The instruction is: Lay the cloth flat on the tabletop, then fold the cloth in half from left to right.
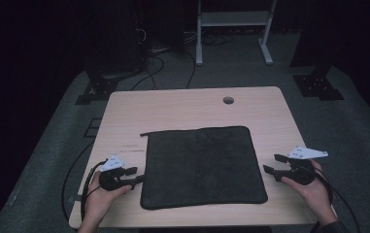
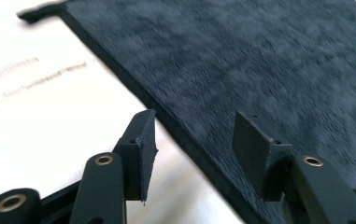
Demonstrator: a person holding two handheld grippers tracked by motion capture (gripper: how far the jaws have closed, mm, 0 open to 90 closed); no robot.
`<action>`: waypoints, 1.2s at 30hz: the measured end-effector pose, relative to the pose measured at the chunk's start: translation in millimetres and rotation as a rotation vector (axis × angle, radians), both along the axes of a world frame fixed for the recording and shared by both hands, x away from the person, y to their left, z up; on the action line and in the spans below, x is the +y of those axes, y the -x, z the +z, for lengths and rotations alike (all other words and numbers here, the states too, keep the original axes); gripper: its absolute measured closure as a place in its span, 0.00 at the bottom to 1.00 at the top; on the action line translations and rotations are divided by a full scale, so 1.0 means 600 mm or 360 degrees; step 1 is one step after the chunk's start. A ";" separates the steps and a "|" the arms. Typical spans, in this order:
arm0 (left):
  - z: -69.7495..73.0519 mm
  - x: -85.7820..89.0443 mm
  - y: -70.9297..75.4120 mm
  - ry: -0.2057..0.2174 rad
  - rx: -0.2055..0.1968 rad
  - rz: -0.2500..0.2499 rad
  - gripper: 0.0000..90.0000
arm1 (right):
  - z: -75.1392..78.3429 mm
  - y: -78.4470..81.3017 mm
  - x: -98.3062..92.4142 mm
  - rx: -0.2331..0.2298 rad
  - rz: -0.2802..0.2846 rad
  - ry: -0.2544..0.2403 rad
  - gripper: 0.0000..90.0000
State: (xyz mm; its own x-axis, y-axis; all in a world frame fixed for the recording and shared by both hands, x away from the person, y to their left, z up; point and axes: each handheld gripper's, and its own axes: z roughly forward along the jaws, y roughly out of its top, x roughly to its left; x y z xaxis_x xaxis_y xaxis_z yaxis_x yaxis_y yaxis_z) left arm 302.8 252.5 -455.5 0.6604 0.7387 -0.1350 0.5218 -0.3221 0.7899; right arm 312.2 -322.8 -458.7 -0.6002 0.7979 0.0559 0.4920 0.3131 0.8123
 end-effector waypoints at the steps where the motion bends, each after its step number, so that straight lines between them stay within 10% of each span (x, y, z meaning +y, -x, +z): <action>1: 0.000 0.000 -0.002 -0.0003 -0.0003 0.0011 0.52 | -0.003 -0.008 -0.003 0.0006 -0.0039 0.0015 0.34; 20: -0.018 -0.038 -0.097 -0.0129 -0.0017 0.0153 0.48 | -0.045 -0.058 -0.018 0.0100 -0.0219 0.0144 0.29; 27: -0.031 -0.045 -0.102 -0.0237 0.0023 0.0148 0.49 | -0.046 -0.059 -0.018 0.0106 -0.0224 0.0146 0.27; 36: -0.039 -0.053 -0.089 -0.0214 -0.0057 0.0225 0.56 | -0.046 -0.059 -0.018 0.0109 -0.0217 0.0148 0.25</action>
State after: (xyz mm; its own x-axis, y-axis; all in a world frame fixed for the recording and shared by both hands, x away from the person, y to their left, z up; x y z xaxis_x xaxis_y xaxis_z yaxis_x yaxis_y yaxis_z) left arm 355.9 220.6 -479.0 0.5513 0.8343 -0.0069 0.5417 -0.3517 0.7635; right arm 347.8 -333.4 -486.0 -0.4831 0.8754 0.0149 0.5881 0.3119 0.7463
